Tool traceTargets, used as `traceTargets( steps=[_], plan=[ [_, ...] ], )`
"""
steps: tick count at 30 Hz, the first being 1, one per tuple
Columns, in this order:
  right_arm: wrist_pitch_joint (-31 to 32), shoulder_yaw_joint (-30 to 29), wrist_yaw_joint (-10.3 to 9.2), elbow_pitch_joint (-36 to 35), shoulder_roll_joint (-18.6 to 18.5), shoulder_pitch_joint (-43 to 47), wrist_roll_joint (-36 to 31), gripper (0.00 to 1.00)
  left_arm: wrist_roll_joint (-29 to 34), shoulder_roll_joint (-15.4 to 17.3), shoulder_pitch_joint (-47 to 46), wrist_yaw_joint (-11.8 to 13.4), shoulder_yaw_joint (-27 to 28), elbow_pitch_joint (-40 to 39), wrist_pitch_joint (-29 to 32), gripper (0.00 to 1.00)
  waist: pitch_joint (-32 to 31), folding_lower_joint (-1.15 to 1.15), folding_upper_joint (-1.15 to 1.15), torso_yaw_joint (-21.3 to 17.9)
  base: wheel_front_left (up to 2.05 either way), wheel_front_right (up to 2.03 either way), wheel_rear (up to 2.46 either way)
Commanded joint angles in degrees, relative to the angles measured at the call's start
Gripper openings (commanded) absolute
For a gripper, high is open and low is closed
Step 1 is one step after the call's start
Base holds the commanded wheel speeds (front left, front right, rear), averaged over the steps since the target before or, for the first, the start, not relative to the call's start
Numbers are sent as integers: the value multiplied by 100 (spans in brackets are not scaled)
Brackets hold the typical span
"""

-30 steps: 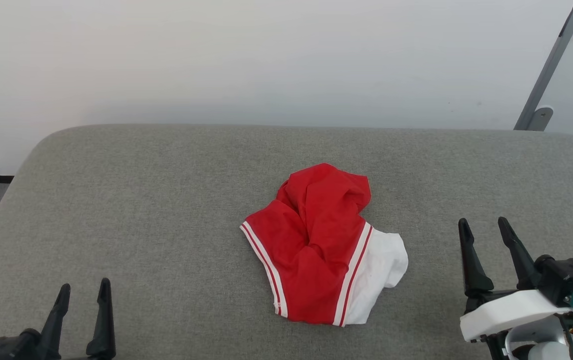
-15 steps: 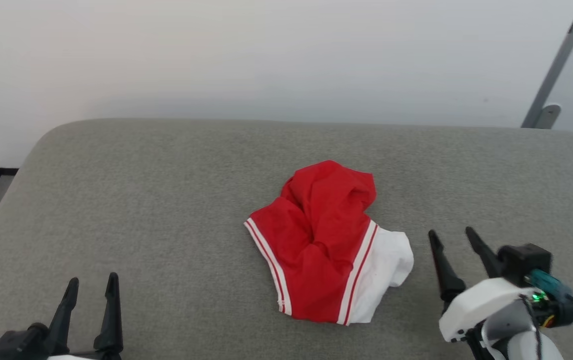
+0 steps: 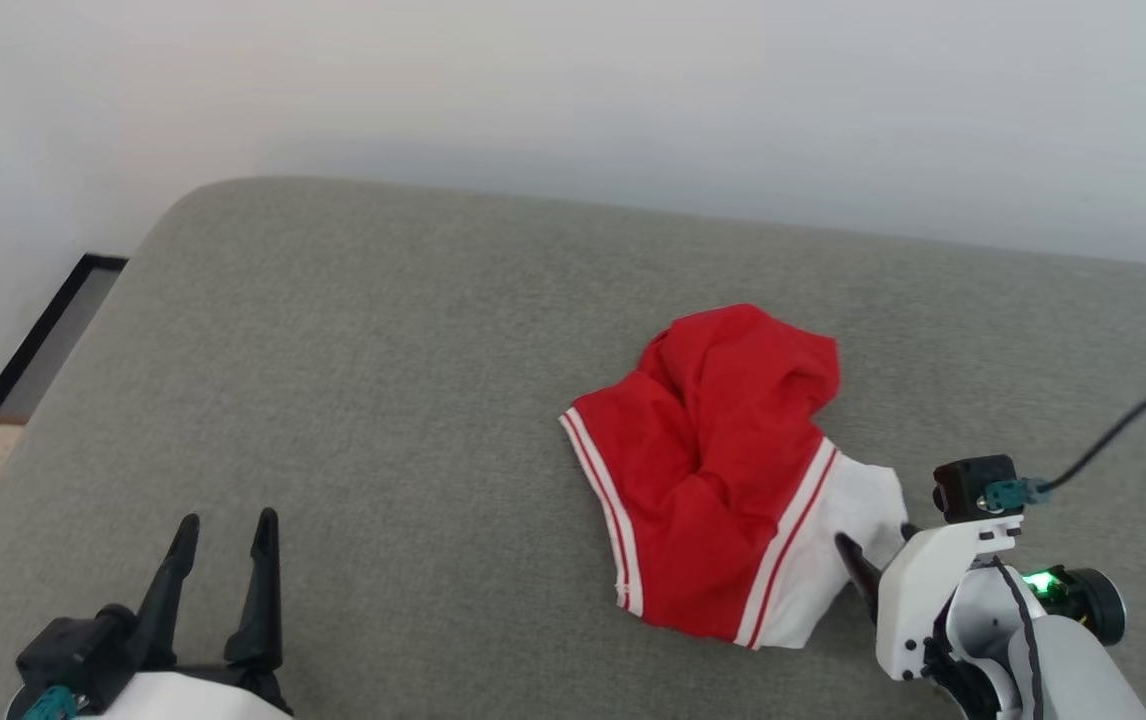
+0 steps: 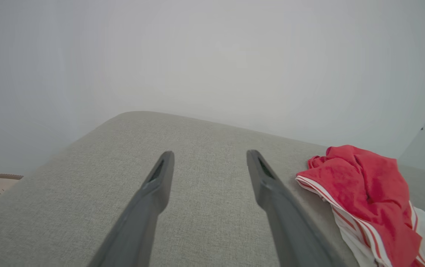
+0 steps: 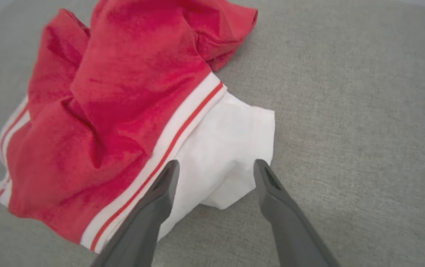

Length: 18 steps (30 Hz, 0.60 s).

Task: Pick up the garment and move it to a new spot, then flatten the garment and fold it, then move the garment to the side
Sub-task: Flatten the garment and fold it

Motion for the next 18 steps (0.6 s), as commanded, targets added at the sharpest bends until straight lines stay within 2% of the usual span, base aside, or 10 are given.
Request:
traceTargets(
  steps=[1, 14, 15, 16, 18],
  plan=[
    [114, -8, 1, 89, -46, -77, -76, 100, 39, -17, -83, -29, -16, 24, -3, 100, 97, 0, 0, 113, 0, 0, 0],
    [1568, 51, 1, 1086, 77, -401, -559, 100, -27, -192, -436, -139, -134, 257, -30, 100, 479, 0, 0, 466, 0, 0, 0],
    [1607, 121, 2, 1102, 68, -425, -576, 42, -32, -205, -452, -147, -125, 273, -31, 100, 496, 0, 0, 469, 0, 0, 0],
    [1643, 168, 2, 1102, 56, -453, -578, 0, -31, -214, -470, -147, -117, 289, -34, 100, 509, 0, 0, 470, 0, 0, 0],
    [1731, 221, 1, 1043, 33, -507, -478, 0, -43, -223, -505, -168, -85, 317, -38, 100, 524, 0, 0, 452, 0, 0, 0]
  ],
)
